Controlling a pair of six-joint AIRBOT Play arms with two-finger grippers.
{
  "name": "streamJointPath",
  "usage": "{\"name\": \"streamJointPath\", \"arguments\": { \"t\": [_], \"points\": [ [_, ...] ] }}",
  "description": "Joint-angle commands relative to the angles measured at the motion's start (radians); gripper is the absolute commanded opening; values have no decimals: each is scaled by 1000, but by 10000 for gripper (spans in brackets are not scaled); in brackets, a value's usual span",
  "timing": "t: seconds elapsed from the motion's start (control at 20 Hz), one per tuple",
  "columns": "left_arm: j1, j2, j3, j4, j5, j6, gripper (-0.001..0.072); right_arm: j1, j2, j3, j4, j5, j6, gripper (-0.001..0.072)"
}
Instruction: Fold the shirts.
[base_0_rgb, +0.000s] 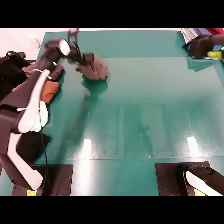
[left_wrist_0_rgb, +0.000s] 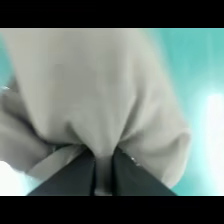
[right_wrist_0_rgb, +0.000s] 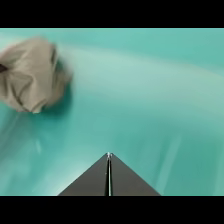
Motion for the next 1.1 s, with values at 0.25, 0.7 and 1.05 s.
{"name": "streamJointPath", "arguments": {
  "t": [0.25,0.7,1.05],
  "points": [
    [-162,488,-13,20,-76,130,28,0,43,306,0,53,-21,16],
    [-484,365,-153,-164,53,271,629,1,43,323,2,93,-20,16],
    [-199,312,-195,-177,-43,181,600,1,43,323,2,115,-20,15]
  ]
}}
